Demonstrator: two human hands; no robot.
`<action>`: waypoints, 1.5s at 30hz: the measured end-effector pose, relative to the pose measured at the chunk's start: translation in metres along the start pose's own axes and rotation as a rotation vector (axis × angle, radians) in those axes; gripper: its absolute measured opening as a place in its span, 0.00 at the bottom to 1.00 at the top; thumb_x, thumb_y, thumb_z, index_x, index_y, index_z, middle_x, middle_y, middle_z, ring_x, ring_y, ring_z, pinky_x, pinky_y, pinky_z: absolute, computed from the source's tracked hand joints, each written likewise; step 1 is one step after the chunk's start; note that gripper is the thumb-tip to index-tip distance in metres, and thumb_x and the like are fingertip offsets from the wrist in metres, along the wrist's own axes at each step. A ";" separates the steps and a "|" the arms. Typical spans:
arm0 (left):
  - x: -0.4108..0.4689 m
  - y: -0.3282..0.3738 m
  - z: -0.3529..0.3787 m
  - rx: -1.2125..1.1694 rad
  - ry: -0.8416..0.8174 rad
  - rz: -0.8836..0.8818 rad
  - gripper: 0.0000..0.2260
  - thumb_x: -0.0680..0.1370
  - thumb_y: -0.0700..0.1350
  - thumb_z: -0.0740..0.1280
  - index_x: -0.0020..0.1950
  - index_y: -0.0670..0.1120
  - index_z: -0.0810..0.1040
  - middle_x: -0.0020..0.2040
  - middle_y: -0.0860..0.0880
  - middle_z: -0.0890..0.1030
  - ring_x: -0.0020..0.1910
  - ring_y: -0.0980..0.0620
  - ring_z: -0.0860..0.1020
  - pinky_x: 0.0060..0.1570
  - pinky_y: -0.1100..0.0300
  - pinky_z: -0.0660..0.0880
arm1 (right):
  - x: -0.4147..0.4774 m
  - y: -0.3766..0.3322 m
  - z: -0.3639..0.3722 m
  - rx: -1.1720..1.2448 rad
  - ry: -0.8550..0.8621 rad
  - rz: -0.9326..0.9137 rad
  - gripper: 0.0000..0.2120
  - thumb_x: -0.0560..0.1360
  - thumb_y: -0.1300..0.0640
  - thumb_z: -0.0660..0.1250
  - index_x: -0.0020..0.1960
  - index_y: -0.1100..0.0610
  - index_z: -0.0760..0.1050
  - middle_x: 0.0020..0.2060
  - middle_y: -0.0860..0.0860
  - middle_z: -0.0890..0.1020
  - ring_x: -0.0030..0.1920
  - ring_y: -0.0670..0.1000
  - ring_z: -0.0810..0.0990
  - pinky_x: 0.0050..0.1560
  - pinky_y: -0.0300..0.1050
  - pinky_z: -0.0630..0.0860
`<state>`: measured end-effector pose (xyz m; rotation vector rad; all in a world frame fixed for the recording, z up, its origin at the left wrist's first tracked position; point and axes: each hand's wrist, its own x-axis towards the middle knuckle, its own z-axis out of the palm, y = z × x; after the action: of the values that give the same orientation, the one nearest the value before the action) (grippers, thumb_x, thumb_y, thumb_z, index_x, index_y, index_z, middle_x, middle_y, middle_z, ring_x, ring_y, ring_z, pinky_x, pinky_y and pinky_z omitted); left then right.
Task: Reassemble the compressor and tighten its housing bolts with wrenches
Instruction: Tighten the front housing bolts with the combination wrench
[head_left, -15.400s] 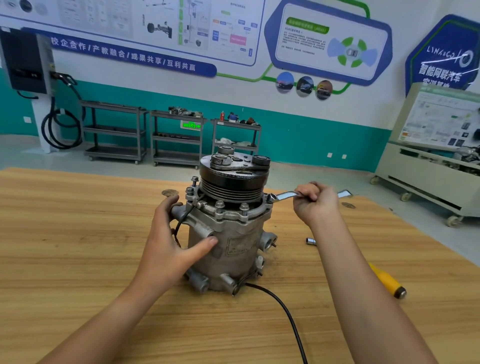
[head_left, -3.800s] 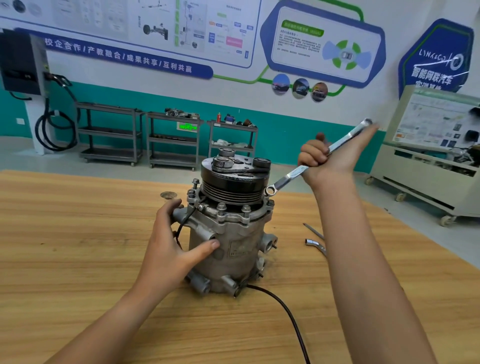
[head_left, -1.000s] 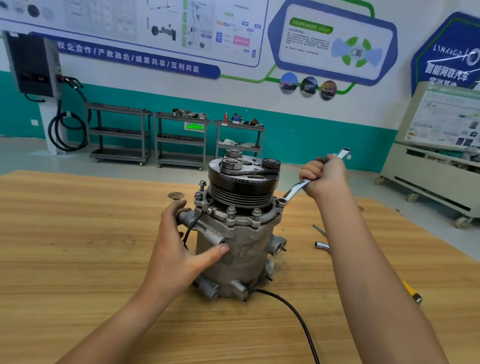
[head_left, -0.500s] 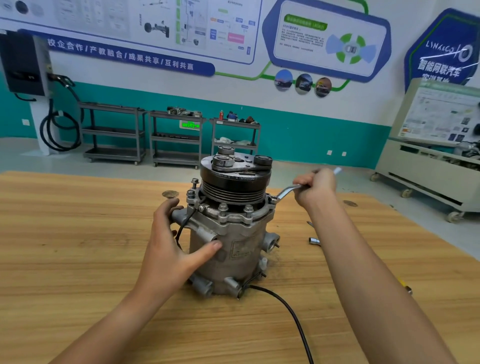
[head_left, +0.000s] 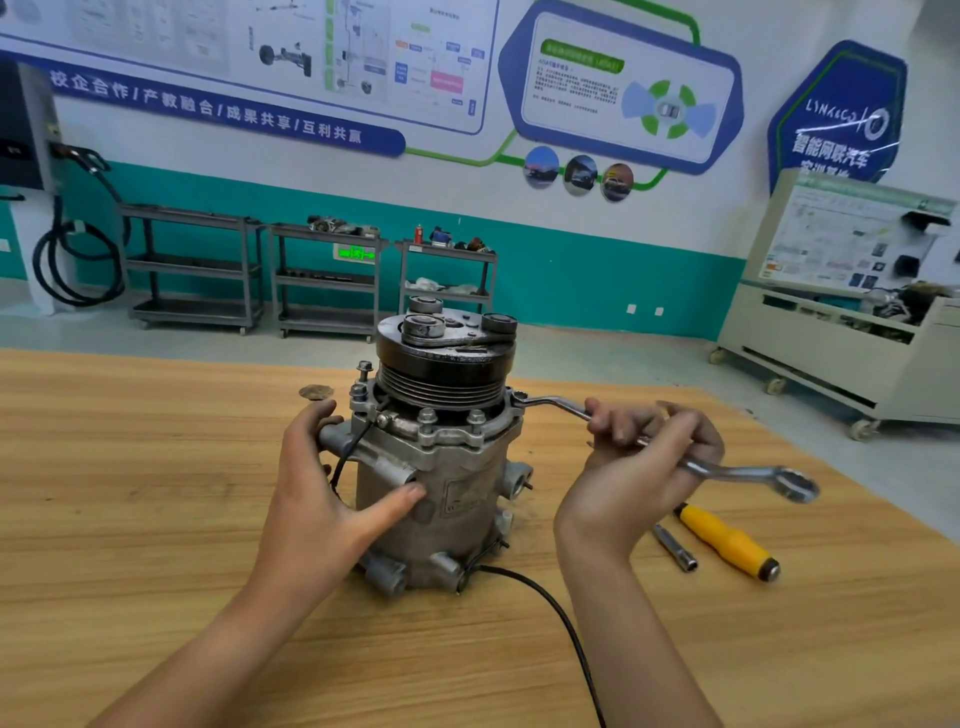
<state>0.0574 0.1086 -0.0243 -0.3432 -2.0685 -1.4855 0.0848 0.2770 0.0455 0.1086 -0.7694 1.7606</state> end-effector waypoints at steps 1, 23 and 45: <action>0.000 0.000 0.000 -0.002 0.000 -0.002 0.47 0.55 0.64 0.71 0.70 0.51 0.59 0.66 0.49 0.67 0.66 0.48 0.68 0.65 0.44 0.68 | -0.006 0.000 0.000 -0.011 -0.044 -0.030 0.06 0.78 0.57 0.52 0.45 0.54 0.66 0.24 0.44 0.69 0.28 0.46 0.70 0.41 0.43 0.76; 0.000 0.003 -0.001 0.053 -0.024 0.049 0.45 0.58 0.64 0.70 0.70 0.45 0.61 0.64 0.48 0.69 0.62 0.48 0.70 0.61 0.51 0.69 | -0.048 0.014 0.017 -0.642 -0.726 -0.675 0.29 0.80 0.48 0.52 0.29 0.64 0.73 0.24 0.54 0.69 0.28 0.52 0.68 0.31 0.53 0.70; 0.001 0.001 -0.001 0.046 -0.005 -0.003 0.42 0.55 0.67 0.69 0.66 0.57 0.60 0.64 0.54 0.67 0.64 0.53 0.68 0.64 0.49 0.69 | 0.127 0.058 0.045 0.164 -0.137 1.191 0.23 0.82 0.54 0.51 0.28 0.57 0.60 0.15 0.47 0.57 0.12 0.44 0.55 0.13 0.34 0.51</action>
<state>0.0575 0.1084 -0.0224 -0.3262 -2.1049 -1.4379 -0.0243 0.3499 0.1115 -0.1647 -0.8491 2.9679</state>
